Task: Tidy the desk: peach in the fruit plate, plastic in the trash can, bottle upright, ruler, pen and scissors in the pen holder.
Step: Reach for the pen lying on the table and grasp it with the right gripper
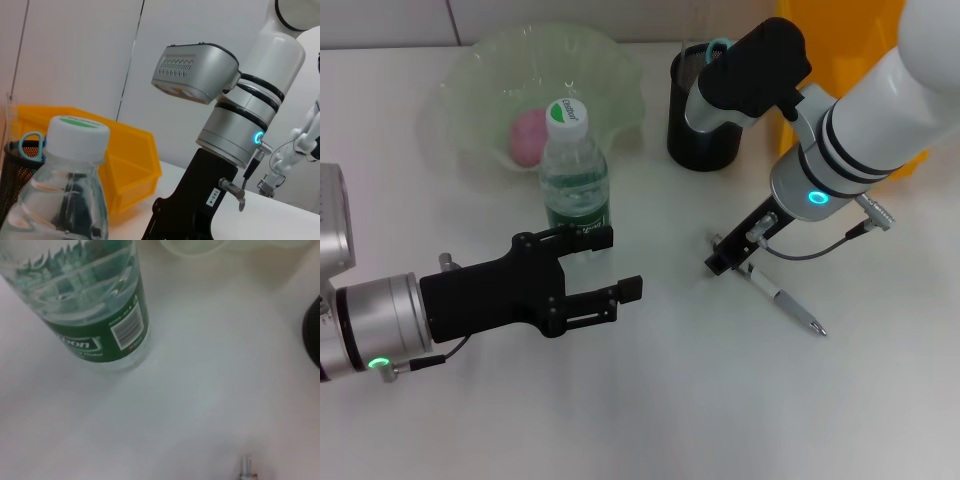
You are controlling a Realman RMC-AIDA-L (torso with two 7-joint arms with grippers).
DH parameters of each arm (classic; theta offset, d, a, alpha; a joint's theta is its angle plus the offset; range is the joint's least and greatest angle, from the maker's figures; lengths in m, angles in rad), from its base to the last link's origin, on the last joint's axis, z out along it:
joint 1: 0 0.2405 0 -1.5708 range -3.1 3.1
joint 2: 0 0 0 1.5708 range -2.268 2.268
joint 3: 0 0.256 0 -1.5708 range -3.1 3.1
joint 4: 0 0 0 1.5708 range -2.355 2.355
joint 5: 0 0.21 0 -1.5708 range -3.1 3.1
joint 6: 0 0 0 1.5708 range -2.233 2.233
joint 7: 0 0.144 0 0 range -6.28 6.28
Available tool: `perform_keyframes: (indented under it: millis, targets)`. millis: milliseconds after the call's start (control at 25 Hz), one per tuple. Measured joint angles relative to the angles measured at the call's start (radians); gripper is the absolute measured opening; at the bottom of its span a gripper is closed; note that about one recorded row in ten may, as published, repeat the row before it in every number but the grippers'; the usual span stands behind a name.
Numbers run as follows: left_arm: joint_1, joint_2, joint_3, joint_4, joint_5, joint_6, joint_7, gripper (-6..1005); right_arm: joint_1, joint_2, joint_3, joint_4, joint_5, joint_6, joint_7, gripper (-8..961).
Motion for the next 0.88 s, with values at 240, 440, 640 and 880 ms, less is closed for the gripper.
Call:
perform_keyframes:
  millis: [240, 440, 640, 880]
  targets:
    - [0.003, -0.001, 0.000, 0.000, 0.003, 0.000, 0.002, 756, 0.003, 0.000, -0.009, 0.005, 0.000, 0.005, 0.007, 398]
    - [0.006, -0.001, 0.000, 0.000, 0.002, 0.000, 0.002, 756, 0.003, 0.000, -0.009, 0.009, 0.000, 0.008, 0.009, 382]
    - [0.010, -0.001, 0.000, 0.000, 0.002, 0.000, 0.003, 756, -0.005, 0.000, -0.010, -0.001, -0.001, 0.010, 0.009, 225]
    - [0.014, 0.000, 0.000, 0.000, 0.001, 0.002, 0.003, 756, -0.065, -0.005, -0.001, -0.096, -0.003, -0.004, 0.010, 151]
